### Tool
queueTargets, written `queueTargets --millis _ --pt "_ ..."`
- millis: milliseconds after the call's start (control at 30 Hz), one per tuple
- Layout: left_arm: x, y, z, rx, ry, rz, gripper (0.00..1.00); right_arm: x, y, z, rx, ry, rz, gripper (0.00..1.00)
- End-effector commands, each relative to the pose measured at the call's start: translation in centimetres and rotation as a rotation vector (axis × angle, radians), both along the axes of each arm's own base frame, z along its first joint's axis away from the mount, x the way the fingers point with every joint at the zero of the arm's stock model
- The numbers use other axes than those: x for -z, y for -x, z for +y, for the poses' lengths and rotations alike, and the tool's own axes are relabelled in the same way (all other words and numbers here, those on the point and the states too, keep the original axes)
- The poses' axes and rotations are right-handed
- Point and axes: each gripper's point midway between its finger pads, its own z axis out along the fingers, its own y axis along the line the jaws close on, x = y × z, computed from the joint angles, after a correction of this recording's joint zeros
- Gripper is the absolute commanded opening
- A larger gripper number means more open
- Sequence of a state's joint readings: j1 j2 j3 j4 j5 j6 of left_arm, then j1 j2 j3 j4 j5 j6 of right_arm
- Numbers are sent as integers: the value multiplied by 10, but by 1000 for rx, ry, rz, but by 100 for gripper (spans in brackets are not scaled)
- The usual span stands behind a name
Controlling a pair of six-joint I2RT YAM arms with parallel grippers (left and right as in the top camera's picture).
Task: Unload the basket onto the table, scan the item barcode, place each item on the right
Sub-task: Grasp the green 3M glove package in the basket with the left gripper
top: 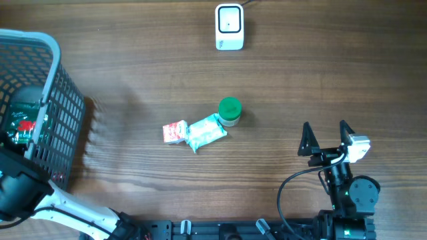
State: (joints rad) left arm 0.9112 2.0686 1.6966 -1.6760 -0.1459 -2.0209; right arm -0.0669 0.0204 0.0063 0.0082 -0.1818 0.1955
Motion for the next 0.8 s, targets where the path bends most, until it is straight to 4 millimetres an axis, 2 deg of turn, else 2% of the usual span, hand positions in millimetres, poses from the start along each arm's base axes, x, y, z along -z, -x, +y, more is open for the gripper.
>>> queueTargets --millis 0,100,167,233,300,367,433,533,600,700,733,767 --pt "3 6 10 74 -14 14 83 -2 0 0 3 12 -12 100" --pt "16 -11 45 316 -83 -84 84 -2 0 0 3 12 -12 100" --pt "24 -24 60 399 -133 -121 84 -2 0 0 3 12 -12 100" --pt "33 -38 66 459 -170 -154 85 -2 0 0 3 12 -12 100" --pt "42 -52 64 489 -195 -173 89 -2 0 0 3 12 -12 100" --pt "49 -66 56 533 -204 -183 100 -2 0 0 2 12 -12 100" --pt "50 -76 48 539 -211 -185 100 -2 0 0 2 12 -12 100" --pt "53 -75 44 482 -222 -179 100 -2 0 0 3 12 -12 100" --pt "62 -70 38 433 -223 -166 100 -2 0 0 3 12 -12 100" --pt "92 -59 27 433 -207 -155 100 -2 0 0 2 12 -12 100" --pt "99 -55 24 434 -203 -151 95 -2 0 0 2 12 -12 100" --pt "106 -51 21 435 -200 -146 64 -2 0 0 2 12 -12 100"
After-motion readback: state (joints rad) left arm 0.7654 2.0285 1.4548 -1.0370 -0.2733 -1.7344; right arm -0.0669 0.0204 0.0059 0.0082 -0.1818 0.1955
